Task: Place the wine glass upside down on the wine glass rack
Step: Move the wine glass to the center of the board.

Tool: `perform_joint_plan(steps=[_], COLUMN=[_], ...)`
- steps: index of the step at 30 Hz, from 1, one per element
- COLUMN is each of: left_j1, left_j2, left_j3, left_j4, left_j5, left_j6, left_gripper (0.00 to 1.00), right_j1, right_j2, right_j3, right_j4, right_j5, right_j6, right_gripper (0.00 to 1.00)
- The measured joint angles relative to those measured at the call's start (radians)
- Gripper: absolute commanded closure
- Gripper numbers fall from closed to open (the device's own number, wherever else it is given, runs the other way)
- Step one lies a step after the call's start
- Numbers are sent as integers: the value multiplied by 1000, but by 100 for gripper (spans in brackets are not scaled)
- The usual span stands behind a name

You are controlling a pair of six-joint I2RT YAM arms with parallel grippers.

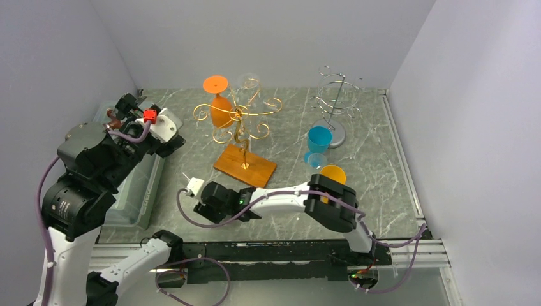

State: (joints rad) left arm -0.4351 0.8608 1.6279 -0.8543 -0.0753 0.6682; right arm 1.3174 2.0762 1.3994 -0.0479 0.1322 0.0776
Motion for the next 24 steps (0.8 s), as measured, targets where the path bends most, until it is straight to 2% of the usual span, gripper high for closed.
perform_joint_plan(steps=[4, 7, 9, 11, 15, 24], left_j1=[0, 0, 0, 0, 0, 0], left_j2=[-2, -11, -23, -32, -53, -86], left_j3=[1, -14, -33, -49, -98, -187], left_j4=[-2, -5, -14, -29, -48, -58], left_j5=[60, 112, 148, 184, 262, 355], left_j6=[-3, -7, -10, -10, -2, 28], left_gripper=[6, 6, 5, 4, 5, 5], right_j1=[-8, -18, -24, -28, -36, -37], right_j2=[-88, -147, -187, -217, -288, -463], right_j3=[-107, -167, -200, -222, -250, -304], right_j4=[-31, -66, -108, -151, -229, -282], right_j5=[-24, -50, -70, -89, -89, 29], right_j6=[-26, -47, -71, -95, -141, -154], right_gripper=[95, 94, 82, 62, 43, 38])
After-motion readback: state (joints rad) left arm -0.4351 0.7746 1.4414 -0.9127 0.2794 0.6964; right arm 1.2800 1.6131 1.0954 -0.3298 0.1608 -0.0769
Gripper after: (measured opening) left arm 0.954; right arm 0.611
